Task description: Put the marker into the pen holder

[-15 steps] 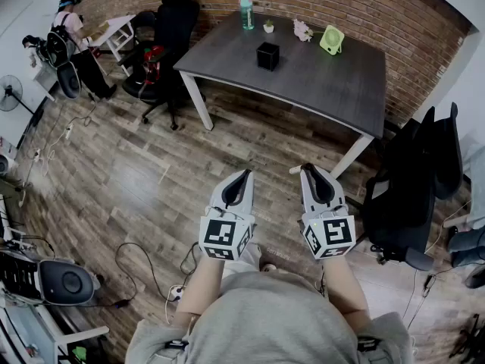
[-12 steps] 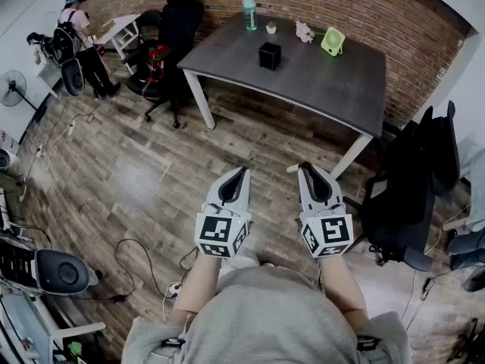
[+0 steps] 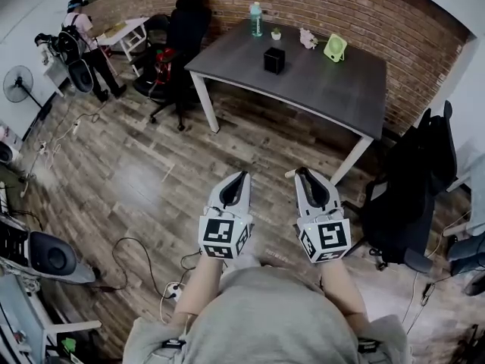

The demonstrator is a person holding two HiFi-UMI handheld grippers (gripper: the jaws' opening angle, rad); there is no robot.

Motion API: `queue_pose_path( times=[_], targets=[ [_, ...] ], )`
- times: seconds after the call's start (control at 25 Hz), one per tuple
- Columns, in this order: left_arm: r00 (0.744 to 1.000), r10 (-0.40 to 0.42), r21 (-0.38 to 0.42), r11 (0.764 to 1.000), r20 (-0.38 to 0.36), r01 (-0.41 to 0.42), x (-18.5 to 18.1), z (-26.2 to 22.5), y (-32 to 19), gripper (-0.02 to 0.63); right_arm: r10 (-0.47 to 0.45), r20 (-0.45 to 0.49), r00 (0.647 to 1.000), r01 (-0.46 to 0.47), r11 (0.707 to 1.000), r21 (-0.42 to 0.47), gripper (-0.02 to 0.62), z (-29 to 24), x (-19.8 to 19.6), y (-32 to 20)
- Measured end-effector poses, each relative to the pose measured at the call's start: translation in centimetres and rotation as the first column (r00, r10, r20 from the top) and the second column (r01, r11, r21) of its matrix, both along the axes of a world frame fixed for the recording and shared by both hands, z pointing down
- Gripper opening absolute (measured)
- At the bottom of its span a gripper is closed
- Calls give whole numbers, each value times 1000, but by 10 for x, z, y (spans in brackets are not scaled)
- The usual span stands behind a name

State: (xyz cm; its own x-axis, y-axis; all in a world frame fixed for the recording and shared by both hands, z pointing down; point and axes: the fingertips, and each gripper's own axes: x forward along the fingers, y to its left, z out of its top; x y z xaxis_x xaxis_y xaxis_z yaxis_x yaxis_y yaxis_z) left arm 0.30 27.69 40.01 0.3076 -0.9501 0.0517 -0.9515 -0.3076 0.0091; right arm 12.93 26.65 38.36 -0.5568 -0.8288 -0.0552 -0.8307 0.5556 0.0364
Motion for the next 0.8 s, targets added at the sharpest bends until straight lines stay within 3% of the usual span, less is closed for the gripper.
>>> queue_pose_path(
  times=[0.8],
  targets=[
    [1000,11,-14,1000,-6,-11,3,-1,-15,18,-21,35,999,22,999,-24,64,-5,-8,-16]
  ],
)
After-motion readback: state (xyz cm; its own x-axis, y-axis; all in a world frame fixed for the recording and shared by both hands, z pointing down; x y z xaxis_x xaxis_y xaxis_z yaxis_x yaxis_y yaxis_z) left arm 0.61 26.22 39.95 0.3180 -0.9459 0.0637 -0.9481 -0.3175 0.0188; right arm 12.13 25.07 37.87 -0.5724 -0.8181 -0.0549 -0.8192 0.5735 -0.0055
